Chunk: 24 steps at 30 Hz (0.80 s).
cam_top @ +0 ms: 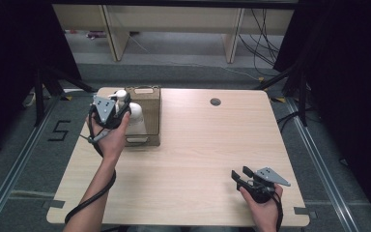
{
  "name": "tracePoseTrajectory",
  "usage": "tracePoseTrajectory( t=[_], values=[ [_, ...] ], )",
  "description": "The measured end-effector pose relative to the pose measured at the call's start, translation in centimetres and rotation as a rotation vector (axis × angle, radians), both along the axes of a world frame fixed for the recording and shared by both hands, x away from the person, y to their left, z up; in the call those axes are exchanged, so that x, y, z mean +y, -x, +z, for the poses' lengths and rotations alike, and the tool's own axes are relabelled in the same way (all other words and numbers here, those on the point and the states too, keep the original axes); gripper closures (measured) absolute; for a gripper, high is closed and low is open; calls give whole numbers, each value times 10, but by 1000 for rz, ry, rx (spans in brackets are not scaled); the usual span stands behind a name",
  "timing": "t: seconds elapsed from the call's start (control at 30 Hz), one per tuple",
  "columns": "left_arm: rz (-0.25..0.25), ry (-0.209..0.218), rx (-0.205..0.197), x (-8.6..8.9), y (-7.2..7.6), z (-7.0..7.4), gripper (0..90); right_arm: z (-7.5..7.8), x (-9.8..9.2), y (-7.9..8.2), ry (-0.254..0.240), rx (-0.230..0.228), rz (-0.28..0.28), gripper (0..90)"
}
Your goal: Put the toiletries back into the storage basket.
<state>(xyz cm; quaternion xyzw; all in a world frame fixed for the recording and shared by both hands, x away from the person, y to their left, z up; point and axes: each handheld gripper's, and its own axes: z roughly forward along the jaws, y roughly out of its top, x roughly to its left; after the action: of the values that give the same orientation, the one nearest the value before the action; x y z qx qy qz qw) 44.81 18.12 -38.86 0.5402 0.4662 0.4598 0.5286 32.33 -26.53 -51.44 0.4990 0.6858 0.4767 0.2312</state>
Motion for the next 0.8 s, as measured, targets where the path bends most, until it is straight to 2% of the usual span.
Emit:
tracePoseTrajectory(
  t=[0.03, 0.17, 0.27, 0.3, 0.5, 0.53, 0.77, 0.8],
  values=[
    [2, 1, -1, 0, 1, 0, 567, 0, 0, 0, -3, 8, 4, 468],
    [-3, 23, 7, -1, 2, -4, 443, 0, 1, 0, -22, 12, 2, 467],
    [1, 31, 1, -1, 5, -7, 412, 0, 1, 0, -23, 11, 0, 466],
    [-1, 33, 2, 0, 7, -7, 389, -1, 2, 0, -49, 25, 2, 466],
    [-19, 40, 10, 4, 14, -10, 373, -1, 1, -1, -35, 5, 4, 467],
    [-23, 41, 14, 5, 16, -11, 371, -1, 0, -1, -14, -6, 2, 467],
    [-36, 22, 19, 14, 29, -18, 363, -1, 0, -1, -19, -5, 1, 466],
    [-40, 24, 18, 16, 31, -19, 364, -1, 1, -1, -36, 7, 3, 467]
  ],
)
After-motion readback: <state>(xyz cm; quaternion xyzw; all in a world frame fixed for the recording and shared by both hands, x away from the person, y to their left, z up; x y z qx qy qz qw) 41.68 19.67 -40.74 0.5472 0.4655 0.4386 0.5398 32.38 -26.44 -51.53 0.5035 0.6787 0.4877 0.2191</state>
